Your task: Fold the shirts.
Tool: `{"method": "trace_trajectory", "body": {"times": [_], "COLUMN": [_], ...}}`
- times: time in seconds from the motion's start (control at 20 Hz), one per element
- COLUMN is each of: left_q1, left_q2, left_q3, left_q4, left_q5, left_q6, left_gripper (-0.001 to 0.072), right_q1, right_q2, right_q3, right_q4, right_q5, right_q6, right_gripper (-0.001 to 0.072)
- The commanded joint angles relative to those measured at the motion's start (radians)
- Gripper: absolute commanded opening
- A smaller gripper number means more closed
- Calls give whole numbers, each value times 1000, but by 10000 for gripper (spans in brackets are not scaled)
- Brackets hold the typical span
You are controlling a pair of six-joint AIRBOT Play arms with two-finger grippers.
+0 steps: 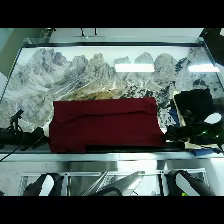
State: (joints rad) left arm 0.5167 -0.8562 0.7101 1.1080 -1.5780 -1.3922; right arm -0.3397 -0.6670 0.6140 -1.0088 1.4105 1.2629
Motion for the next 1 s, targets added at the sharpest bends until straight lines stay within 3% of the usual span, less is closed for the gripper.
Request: {"method": "trace_trajectory", "body": {"times": [0.0,0.2,0.45,0.7,0.9,0.95], "left_q1": [-36,-96,-209,-313,-321,-321], "left_q2": [28,-148,-433,-739,-931,-961], "left_q3": [8,227,549,793,958,1001], "left_q4": [1,-3,-4,-1,-10,-11], "left_q5": [30,33,50,132,124,104], "left_q6": [-5,-7,-7,-3,-4,-4], "left_gripper": [12,12,12,12,16,87], "right_q1": [1,1,12,60,58,52], "right_q2": [62,-50,-348,-635,-703,-696], "right_q3": [1,48,277,411,417,420], "right_q4": [-34,200,463,494,492,494], "right_q5": [-42,-167,-245,-307,-328,-314], "right_q6": [20,-114,-288,-315,-336,-337], "right_gripper": [16,16,16,16,17,17]}}
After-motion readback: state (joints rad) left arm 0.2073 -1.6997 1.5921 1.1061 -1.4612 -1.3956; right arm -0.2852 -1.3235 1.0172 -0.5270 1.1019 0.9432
